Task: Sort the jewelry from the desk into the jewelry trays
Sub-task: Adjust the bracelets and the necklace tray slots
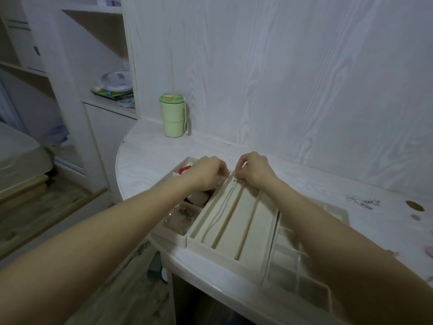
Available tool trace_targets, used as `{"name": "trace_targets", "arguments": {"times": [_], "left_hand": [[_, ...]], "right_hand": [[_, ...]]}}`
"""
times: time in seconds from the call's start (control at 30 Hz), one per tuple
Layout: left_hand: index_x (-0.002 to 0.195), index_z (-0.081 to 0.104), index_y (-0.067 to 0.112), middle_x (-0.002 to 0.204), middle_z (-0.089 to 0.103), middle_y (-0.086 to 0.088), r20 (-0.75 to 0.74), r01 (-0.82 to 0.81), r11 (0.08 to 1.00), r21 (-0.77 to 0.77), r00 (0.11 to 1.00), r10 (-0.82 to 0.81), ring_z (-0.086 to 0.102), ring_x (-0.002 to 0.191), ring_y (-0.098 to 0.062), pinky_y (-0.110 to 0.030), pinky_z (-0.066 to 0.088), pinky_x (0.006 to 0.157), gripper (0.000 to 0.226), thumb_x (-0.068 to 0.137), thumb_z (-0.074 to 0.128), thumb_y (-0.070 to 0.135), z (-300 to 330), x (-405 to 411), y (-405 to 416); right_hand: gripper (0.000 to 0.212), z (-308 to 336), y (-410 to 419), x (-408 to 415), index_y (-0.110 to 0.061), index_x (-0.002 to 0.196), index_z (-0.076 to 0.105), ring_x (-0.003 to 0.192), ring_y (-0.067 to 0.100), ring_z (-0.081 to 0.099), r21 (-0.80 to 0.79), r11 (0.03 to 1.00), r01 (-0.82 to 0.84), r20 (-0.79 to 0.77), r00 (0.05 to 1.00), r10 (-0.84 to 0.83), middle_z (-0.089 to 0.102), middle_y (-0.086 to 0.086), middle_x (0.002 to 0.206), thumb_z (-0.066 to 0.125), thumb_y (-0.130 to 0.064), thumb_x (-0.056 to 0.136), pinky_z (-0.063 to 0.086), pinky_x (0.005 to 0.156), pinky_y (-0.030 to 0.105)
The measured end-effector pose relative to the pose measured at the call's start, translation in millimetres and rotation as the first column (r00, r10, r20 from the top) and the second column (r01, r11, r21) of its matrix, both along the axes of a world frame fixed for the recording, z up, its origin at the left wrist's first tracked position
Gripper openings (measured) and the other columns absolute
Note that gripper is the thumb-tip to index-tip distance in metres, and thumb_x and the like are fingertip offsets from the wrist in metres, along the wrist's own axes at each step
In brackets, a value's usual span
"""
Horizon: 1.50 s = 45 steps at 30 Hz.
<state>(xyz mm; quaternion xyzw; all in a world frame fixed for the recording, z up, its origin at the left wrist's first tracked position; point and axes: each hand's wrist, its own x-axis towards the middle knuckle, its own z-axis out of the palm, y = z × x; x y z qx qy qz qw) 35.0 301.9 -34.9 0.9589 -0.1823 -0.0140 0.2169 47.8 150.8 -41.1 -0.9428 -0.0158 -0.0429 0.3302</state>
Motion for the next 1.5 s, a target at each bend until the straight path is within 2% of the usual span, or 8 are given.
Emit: {"name": "trace_targets", "arguments": {"times": [0.23,0.43,0.53,0.7,0.93,1.1,1.27,1.5], "left_hand": [[0.111,0.065,0.017,0.109,0.068,-0.004,0.05,0.03,0.998,0.059,0.998,-0.033,0.059,0.103,-0.023,-0.039,0.049,0.087,0.034,0.089,0.04,0.008,-4,5,-5],[0.115,0.054,0.013,0.111,0.067,-0.005,0.018,-0.003,1.0,-0.007,1.0,0.004,0.057,0.106,-0.025,-0.04,0.045,0.09,0.03,0.089,0.04,0.008,-1,4,-5],[0.118,0.052,0.01,0.113,0.067,-0.004,-0.033,0.007,1.0,-0.024,0.999,-0.008,0.056,0.106,-0.023,-0.038,0.045,0.091,0.034,0.088,0.039,0.003,4,1,-4],[0.124,0.051,0.011,0.12,0.063,-0.001,-0.071,0.045,0.999,0.014,0.996,-0.044,0.055,0.112,-0.021,-0.029,0.043,0.088,0.04,0.088,0.038,-0.001,12,-15,0],[0.126,0.056,0.016,0.121,0.06,-0.001,-0.06,0.132,0.984,0.121,0.99,-0.125,0.053,0.114,-0.018,-0.029,0.044,0.091,0.04,0.086,0.058,0.019,6,-41,19],[0.138,0.04,0.021,0.138,0.043,0.001,0.001,0.126,0.902,0.412,0.99,-0.139,0.032,0.129,-0.025,-0.038,0.031,0.106,0.081,0.072,0.071,0.054,1,-64,21],[0.146,0.024,0.019,0.157,0.008,-0.005,-0.047,0.097,0.801,0.591,0.995,-0.086,0.003,0.143,-0.031,-0.047,0.012,0.116,0.1,0.069,0.072,0.059,4,-76,18],[0.15,0.003,0.029,0.158,-0.005,-0.005,-0.111,0.108,0.746,0.657,0.993,-0.046,-0.007,0.144,-0.033,-0.048,0.004,0.116,0.113,0.067,0.075,0.056,10,-72,17]], "right_hand": [[0.024,-7,8,10,-0.01,0.066,0.056,0.074,0.03,0.069,-0.114,0.993,0.012,0.005,1.0,-0.012,0.067,0.019,0.083,0.062,0.011,0.074,0.059,0.072,0.038],[0.025,-4,18,7,-0.003,0.101,0.058,0.076,0.03,0.053,-0.419,0.907,-0.035,-0.002,0.999,0.038,0.051,0.013,0.096,0.051,0.009,0.08,0.041,0.054,0.028],[0.024,-5,16,4,-0.004,0.105,0.056,0.086,0.032,0.055,-0.526,0.85,-0.035,0.03,0.998,0.059,0.052,0.012,0.098,0.05,0.005,0.084,0.038,0.063,0.03],[0.015,-1,11,-8,-0.01,0.092,0.061,0.085,0.029,0.061,-0.429,0.902,-0.045,0.04,0.997,0.069,0.063,0.01,0.098,0.047,-0.003,0.087,0.049,0.067,0.033],[0.016,5,16,-49,-0.014,0.095,0.067,0.087,0.026,0.062,-0.452,0.875,-0.173,-0.074,0.985,0.157,0.067,0.008,0.102,0.053,-0.015,0.09,0.052,0.077,0.035],[0.029,-1,28,-70,-0.011,0.114,0.062,0.108,0.03,0.056,-0.609,0.763,-0.216,-0.15,0.976,0.157,0.061,0.011,0.118,0.044,-0.025,0.097,0.046,0.085,0.033],[0.019,-2,34,-77,-0.013,0.089,0.056,0.103,0.031,0.055,-0.684,0.68,-0.264,-0.187,0.965,0.186,0.065,0.013,0.108,0.039,-0.008,0.096,0.036,0.091,0.033],[0.036,-5,34,-70,-0.02,0.062,0.039,0.082,0.021,0.038,-0.697,0.68,-0.226,-0.151,0.974,0.169,0.039,-0.003,0.065,0.037,-0.001,0.092,0.025,0.069,0.029]]}}
